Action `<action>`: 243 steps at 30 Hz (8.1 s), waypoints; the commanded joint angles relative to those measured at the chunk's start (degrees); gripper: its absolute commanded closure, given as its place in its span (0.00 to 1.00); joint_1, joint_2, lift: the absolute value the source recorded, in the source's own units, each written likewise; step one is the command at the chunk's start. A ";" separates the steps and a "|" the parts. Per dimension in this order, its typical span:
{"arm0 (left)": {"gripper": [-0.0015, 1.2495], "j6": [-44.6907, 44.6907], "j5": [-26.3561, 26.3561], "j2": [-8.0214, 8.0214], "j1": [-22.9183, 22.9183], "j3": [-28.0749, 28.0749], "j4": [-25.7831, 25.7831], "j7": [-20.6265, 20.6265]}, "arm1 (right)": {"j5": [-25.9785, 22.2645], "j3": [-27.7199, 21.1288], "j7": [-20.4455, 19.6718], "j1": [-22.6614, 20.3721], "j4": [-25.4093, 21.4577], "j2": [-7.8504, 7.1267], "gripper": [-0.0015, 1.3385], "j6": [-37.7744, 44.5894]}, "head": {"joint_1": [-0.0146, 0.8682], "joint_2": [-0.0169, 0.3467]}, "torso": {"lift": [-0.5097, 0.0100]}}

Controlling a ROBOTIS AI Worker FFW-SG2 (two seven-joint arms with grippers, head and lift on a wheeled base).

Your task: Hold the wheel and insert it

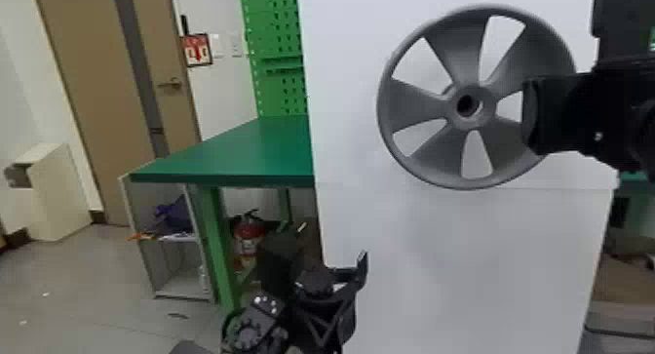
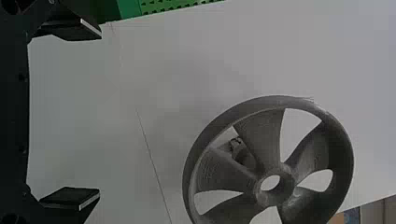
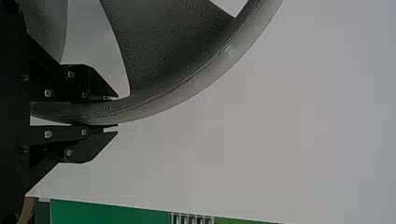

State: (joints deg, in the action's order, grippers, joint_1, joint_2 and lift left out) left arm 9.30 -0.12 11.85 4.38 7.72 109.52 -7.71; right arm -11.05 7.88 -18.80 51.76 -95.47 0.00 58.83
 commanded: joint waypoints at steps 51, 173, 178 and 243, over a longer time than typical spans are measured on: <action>0.08 -0.07 0.82 1.42 1.42 1.51 -0.44 1.47 | 2.70 0.91 2.98 1.95 9.52 0.05 0.89 -10.40 | 0.41 0.94 | 0.13; 0.08 -0.60 6.97 10.03 5.20 9.42 -0.88 8.06 | 7.27 -0.15 -5.63 6.96 12.95 0.05 0.89 -7.86 | 0.41 0.94 | 0.13; 0.08 -0.60 7.06 10.12 5.20 9.59 -0.88 8.14 | 7.10 -1.20 -5.54 8.45 14.44 0.05 0.89 -6.80 | 0.41 0.94 | 0.13; 0.08 0.02 7.06 6.78 0.90 6.87 -0.80 8.67 | 0.07 3.19 3.07 -8.78 -4.72 0.05 0.32 -11.37 | 0.41 0.95 | 0.13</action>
State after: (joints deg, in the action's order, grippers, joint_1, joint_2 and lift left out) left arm 9.28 8.20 20.20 6.24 16.47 108.34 1.39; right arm -10.30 11.14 -16.67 46.54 -96.90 0.00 47.71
